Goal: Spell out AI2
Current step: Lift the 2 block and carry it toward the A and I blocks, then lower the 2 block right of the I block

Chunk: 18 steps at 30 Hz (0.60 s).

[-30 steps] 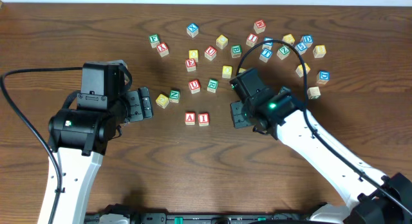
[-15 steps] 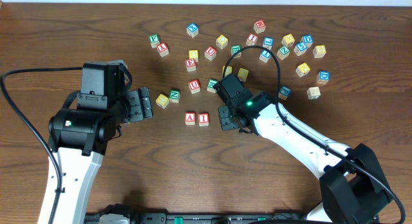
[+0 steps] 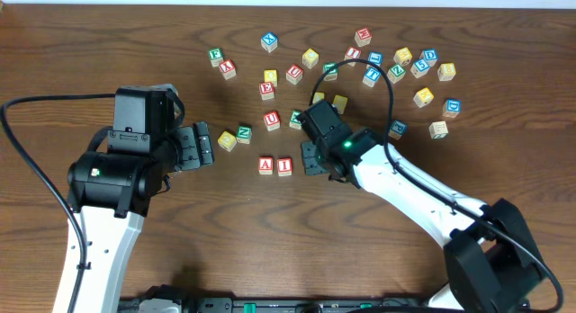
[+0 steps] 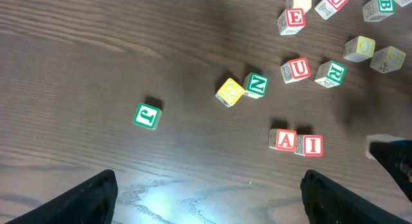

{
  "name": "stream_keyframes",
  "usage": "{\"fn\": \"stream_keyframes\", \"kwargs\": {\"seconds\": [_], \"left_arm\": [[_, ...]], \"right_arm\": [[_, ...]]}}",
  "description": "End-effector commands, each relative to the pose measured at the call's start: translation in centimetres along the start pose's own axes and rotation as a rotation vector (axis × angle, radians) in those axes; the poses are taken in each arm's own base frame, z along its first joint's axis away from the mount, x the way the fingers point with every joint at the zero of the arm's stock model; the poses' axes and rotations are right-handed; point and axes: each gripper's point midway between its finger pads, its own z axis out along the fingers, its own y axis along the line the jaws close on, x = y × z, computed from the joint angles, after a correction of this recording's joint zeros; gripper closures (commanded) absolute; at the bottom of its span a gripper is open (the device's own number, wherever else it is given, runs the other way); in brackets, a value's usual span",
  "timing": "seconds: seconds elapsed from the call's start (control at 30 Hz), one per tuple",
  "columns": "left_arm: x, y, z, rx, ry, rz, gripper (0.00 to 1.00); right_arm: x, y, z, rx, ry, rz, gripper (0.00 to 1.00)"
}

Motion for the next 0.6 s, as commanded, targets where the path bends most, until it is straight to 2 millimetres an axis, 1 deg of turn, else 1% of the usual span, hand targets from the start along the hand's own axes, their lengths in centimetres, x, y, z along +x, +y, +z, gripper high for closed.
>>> {"fn": "stream_keyframes", "kwargs": {"seconds": [0.0,0.03,0.2,0.4,0.57], "left_arm": [[0.0,0.1,-0.2,0.001,-0.003,0.009,0.11],[0.0,0.1,-0.2,0.001,-0.003,0.009,0.11],[0.0,0.1,-0.2,0.001,-0.003,0.009,0.11],[0.0,0.1,-0.2,0.001,-0.003,0.009,0.11],[0.0,0.1,-0.2,0.001,-0.003,0.008,0.11]], "right_arm": [[0.7,0.1,2.0,0.023,0.028,0.005,0.97],[0.8,0.1,2.5,0.028,0.04,0.0,0.98],[-0.3,0.6,2.1,0.021,0.013,-0.005,0.98],[-0.3,0.7,2.4,0.021,0.015,-0.008,0.97],[0.0,1.7,2.6,0.008,0.01,-0.028,0.97]]}}
